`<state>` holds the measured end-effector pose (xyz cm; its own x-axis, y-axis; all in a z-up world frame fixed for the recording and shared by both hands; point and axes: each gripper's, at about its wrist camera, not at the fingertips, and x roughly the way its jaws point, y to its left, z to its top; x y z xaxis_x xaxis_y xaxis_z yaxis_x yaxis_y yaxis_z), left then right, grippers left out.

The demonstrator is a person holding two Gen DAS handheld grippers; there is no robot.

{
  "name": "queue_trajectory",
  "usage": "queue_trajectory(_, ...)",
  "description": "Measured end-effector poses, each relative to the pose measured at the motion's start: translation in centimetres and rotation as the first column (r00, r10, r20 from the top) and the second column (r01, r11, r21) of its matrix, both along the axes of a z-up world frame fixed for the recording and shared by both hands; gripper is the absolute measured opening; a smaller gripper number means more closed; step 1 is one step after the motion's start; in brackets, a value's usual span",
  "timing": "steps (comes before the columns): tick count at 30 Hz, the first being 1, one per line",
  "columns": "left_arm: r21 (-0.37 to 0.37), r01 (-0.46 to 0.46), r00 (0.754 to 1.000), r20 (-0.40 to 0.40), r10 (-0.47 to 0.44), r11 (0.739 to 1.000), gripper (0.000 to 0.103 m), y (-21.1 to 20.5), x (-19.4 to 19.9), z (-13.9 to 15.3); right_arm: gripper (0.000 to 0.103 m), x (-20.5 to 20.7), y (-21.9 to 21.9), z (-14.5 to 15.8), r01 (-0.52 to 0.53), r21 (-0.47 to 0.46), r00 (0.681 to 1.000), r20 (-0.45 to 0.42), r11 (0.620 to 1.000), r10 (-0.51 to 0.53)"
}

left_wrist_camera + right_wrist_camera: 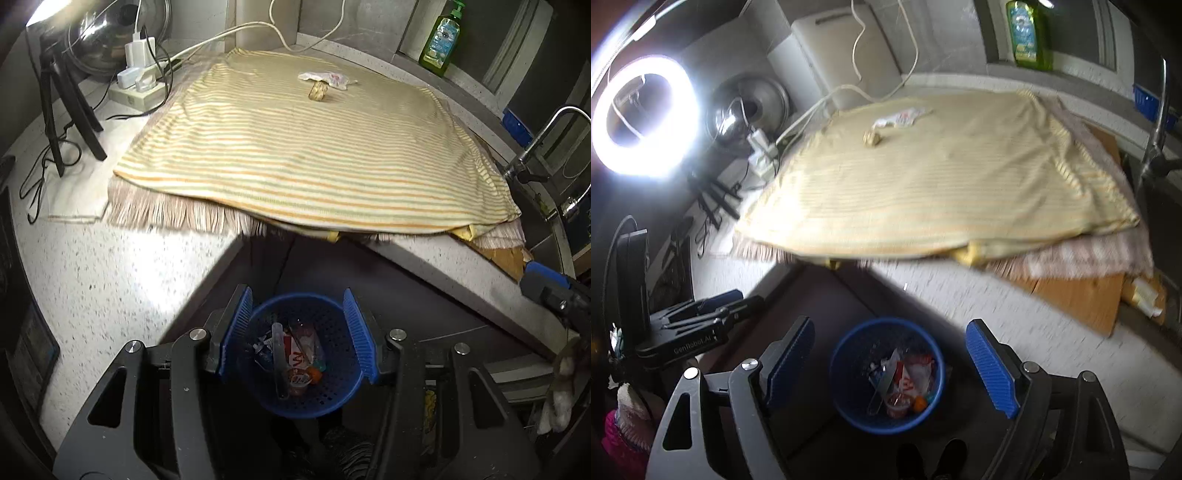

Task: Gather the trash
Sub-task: 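Raise both tools back up over the striped cloth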

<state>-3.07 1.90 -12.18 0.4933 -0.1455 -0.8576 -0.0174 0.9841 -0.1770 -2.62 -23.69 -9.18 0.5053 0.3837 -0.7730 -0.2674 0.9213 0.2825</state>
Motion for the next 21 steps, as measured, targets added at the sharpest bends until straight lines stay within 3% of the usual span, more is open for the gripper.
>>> queue_trajectory(2,-0.003,0.004,1.0,0.005,-0.004,1.0,0.061,-0.1,1.2,0.5,0.086,1.2,-0.3,0.8,0.004,0.003,1.0,0.014,1.0,-0.004)
queue_trajectory(9,-0.023,-0.023,0.999,0.03,0.024,0.999,0.061,-0.7,5.6,2.2,0.087,7.4,-1.1,3.5,-0.025,-0.003,0.997,0.073,1.0,0.025)
queue_trajectory(13,-0.026,-0.059,0.997,0.039,0.06,0.998,0.061,-1.3,9.0,2.3,0.095,12.6,-1.3,4.6,-0.081,0.013,0.992,0.098,0.997,0.079)
queue_trajectory(21,-0.066,-0.135,0.99,0.025,0.137,0.989,0.061,-2.5,15.9,1.5,0.095,22.8,-0.7,5.5,-0.207,-0.011,0.973,0.102,0.978,0.207)
